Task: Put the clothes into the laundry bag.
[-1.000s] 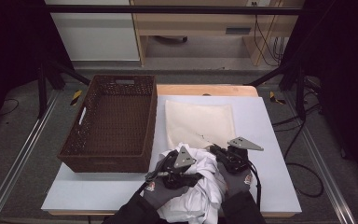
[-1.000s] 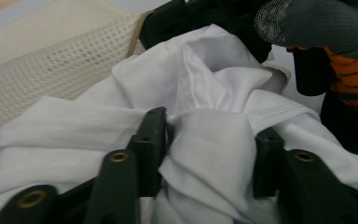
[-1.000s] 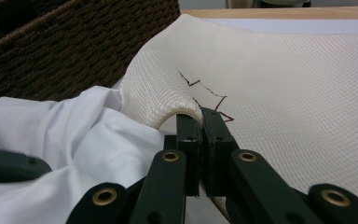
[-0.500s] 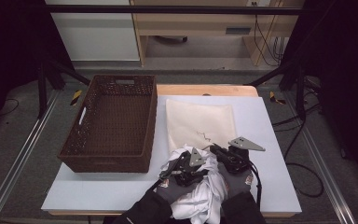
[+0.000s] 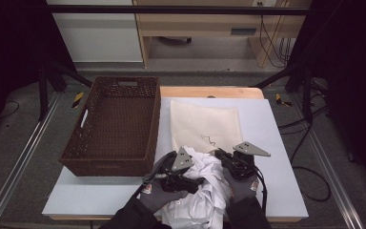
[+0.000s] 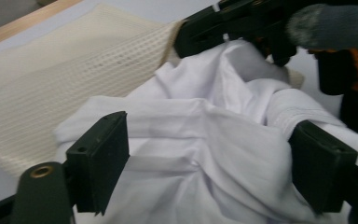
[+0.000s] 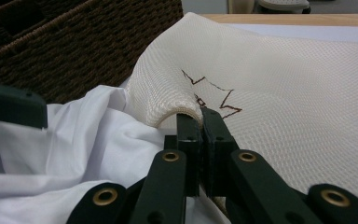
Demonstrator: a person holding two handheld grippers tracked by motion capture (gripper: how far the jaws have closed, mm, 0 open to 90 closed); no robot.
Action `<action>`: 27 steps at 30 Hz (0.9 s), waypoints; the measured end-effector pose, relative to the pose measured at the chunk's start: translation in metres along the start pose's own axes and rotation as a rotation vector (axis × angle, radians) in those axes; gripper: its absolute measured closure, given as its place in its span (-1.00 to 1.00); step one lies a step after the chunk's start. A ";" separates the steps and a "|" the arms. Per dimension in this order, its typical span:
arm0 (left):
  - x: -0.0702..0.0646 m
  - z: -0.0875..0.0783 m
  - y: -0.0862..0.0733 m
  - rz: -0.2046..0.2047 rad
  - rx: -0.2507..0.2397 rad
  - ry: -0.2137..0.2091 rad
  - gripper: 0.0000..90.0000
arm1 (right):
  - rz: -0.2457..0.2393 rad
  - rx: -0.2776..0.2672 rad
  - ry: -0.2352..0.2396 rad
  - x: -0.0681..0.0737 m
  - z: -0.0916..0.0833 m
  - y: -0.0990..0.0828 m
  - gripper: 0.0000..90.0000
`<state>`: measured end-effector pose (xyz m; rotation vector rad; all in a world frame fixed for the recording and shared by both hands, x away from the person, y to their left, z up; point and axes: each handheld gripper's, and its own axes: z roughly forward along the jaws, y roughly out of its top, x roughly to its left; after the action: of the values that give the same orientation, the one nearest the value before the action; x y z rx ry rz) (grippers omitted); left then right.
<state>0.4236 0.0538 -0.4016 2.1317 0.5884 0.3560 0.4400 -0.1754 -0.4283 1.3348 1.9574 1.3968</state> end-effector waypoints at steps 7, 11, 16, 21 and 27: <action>0.023 0.028 -0.016 -0.042 0.053 0.067 -0.88 | -0.006 0.002 -0.001 0.000 -0.001 0.000 0.95; 0.028 0.042 -0.023 -0.044 0.089 0.022 -0.76 | -0.007 0.009 -0.001 0.001 0.001 0.000 0.95; 0.030 0.043 -0.025 -0.121 0.121 -0.052 0.04 | -0.002 0.010 -0.001 0.001 0.001 -0.001 0.95; 0.023 0.035 -0.021 -0.105 0.118 -0.055 0.50 | 0.002 0.011 -0.003 0.001 0.001 -0.001 0.95; -0.006 0.019 -0.002 -0.034 0.062 -0.060 0.56 | 0.010 0.005 0.003 0.002 0.002 0.000 0.95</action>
<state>0.4264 0.0388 -0.4139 2.1808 0.6076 0.2565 0.4401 -0.1728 -0.4291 1.3475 1.9598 1.4004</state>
